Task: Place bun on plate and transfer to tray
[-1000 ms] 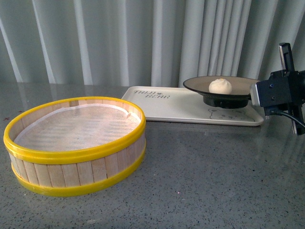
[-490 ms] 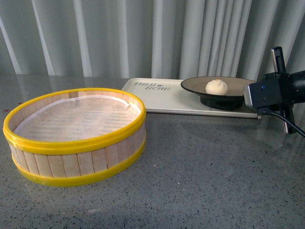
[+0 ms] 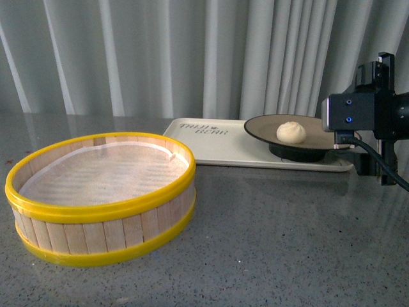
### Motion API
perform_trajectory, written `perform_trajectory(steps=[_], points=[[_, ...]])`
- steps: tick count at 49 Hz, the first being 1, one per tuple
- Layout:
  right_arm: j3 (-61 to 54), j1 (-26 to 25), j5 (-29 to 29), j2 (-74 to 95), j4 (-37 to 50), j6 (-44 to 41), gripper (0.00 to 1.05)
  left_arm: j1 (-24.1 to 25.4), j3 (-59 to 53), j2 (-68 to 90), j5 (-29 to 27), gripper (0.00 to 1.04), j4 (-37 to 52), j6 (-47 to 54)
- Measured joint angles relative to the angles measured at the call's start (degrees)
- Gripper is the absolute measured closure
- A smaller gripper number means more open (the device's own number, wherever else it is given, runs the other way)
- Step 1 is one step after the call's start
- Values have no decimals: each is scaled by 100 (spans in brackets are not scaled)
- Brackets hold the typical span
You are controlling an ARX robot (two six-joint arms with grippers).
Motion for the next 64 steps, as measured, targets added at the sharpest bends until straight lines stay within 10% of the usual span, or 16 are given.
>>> perform_trajectory(steps=[26,35,49,64], points=[[-1683,197,1943,-2798,-116,5506,9,0,0,-2,0,7,0,0],[-3176,118,2396,-3233,1886,7899,41,0,0,0,-2,7,0,0],[-5075,13,2398,-4430,2546,8588,104,0,0,-2,-2,7,0,0],[-6076,11,2402,-5486,2494,8620,103,0,0,-2,0,7,0,0]])
